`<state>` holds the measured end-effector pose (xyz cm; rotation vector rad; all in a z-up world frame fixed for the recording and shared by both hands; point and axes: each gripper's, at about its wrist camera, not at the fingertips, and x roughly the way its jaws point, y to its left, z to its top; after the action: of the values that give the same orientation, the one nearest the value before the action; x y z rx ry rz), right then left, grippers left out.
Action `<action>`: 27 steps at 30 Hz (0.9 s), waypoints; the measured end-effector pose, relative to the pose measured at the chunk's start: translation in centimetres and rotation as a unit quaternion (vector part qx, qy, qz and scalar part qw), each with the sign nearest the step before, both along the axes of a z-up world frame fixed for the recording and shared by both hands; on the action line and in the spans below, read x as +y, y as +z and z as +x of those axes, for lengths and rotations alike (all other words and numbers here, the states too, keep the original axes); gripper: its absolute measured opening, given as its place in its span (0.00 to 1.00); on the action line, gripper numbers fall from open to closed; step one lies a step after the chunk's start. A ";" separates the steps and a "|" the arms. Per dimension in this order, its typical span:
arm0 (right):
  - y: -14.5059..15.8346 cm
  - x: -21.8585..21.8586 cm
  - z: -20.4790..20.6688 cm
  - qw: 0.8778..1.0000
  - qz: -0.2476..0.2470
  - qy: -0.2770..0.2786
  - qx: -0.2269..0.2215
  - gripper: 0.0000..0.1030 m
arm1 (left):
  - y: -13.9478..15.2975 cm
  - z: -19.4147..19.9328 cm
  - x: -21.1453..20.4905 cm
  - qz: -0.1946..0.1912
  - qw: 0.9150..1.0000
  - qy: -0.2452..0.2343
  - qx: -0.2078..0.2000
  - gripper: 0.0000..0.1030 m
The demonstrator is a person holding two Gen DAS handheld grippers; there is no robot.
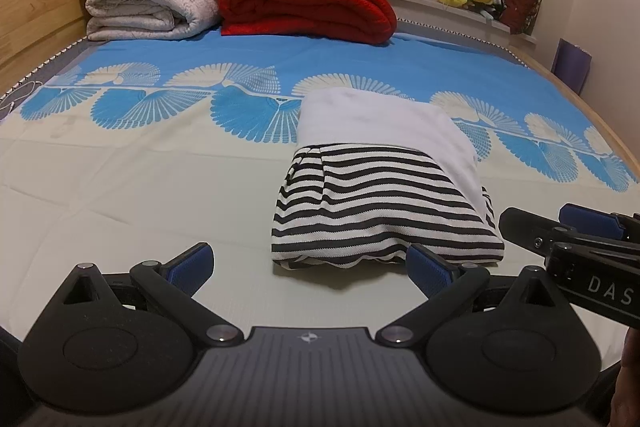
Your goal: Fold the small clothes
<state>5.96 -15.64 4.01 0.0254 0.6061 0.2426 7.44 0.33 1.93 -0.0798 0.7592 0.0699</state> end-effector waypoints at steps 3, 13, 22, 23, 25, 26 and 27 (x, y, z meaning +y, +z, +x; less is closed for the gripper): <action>0.0 0.0 0.0 1.000 0.000 0.000 0.000 0.70 | 0.0 0.0 0.0 0.000 1.000 0.000 0.000 0.99; 0.0 0.0 -0.1 1.000 0.000 0.001 0.000 0.70 | 0.0 0.1 0.0 0.000 1.000 0.000 0.001 0.99; 0.0 0.1 -0.1 1.000 0.000 0.003 0.000 0.70 | -0.1 0.0 0.1 -0.001 1.000 0.000 0.001 0.99; 0.0 0.1 -0.1 1.000 0.001 0.003 0.000 0.70 | -0.1 0.0 0.1 -0.001 1.000 0.000 0.001 0.99; 0.0 0.1 -0.1 1.000 0.000 0.003 0.000 0.70 | -0.2 0.0 0.1 0.000 1.000 -0.001 0.001 0.99; 0.0 0.2 -0.2 1.000 0.000 0.003 0.000 0.70 | -0.3 -0.1 0.1 0.000 1.000 -0.001 0.001 0.99; 0.0 0.1 -0.1 1.000 0.000 0.003 0.000 0.70 | -0.3 0.0 0.1 0.000 1.000 -0.001 0.001 0.99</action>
<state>5.84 -15.53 3.97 0.0244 0.6066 0.2487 7.39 0.47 1.65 -0.0795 0.7622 0.0686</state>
